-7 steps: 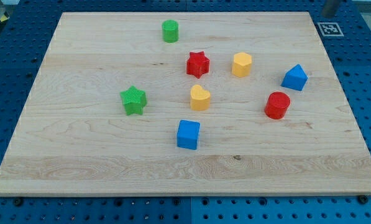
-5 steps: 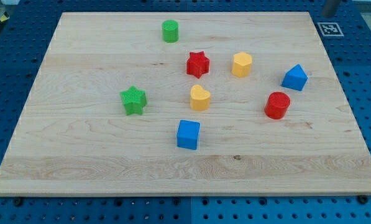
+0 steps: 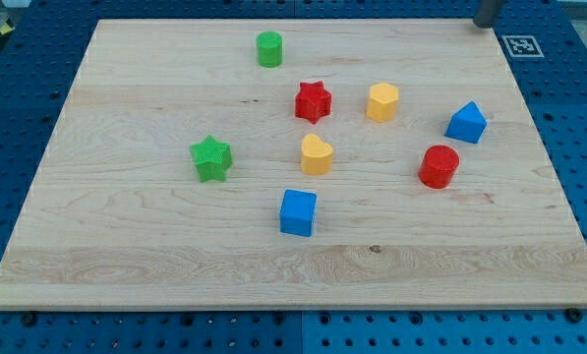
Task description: Push the blue triangle closer to the red circle
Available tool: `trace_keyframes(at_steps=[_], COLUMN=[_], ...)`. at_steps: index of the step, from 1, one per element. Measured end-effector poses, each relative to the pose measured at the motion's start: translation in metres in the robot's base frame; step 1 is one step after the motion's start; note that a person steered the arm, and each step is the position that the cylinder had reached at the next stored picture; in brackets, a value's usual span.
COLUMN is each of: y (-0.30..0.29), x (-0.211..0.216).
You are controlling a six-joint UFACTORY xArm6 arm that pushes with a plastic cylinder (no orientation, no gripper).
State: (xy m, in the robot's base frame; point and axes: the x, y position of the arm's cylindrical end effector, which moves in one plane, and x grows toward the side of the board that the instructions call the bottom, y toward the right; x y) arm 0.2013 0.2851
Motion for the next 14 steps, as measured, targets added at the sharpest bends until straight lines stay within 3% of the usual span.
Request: trace_keyframes(at_steps=[4,5,7,11,14], y=[-0.002,-0.052,-0.067,-0.067,-0.126], x=[0.008,0.041,0.127,0.208,0.259])
